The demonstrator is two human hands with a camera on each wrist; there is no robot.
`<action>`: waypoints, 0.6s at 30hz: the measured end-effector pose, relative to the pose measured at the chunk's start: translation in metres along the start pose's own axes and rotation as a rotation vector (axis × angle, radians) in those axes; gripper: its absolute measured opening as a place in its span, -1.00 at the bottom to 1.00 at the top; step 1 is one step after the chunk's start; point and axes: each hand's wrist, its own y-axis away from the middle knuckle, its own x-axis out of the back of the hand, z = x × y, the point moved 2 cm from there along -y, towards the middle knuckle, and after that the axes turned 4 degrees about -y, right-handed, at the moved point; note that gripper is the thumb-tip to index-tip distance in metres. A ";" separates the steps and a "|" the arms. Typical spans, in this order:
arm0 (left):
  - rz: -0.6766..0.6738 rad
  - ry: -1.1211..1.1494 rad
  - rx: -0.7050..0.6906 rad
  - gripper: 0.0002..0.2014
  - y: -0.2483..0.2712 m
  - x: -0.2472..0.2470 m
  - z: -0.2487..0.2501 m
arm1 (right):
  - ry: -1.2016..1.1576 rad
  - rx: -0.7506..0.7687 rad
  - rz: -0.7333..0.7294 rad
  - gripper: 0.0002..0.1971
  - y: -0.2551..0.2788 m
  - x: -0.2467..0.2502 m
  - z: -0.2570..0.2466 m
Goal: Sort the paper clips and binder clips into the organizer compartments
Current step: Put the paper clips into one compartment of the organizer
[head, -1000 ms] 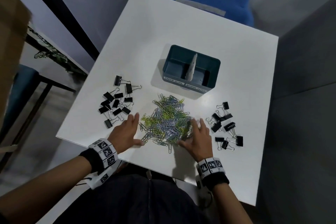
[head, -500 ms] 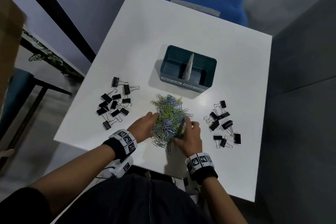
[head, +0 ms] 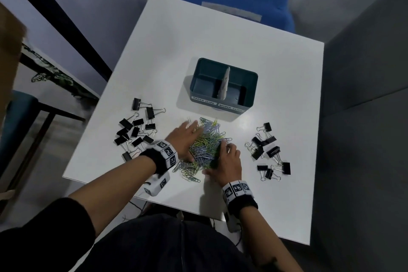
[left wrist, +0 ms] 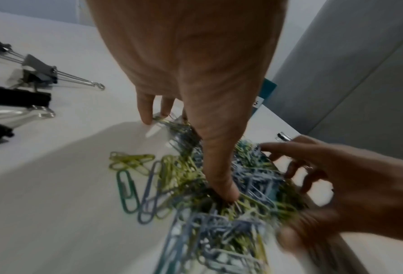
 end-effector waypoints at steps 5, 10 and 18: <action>0.047 0.102 -0.098 0.02 0.014 -0.006 -0.001 | -0.133 0.074 -0.022 0.01 -0.010 0.008 0.000; 0.146 -0.038 0.009 0.06 0.043 -0.009 -0.015 | -0.192 -0.007 -0.020 0.07 -0.014 0.021 0.015; 0.115 0.088 0.081 -0.05 0.025 -0.015 0.011 | 0.005 0.066 -0.106 -0.14 -0.034 0.022 -0.009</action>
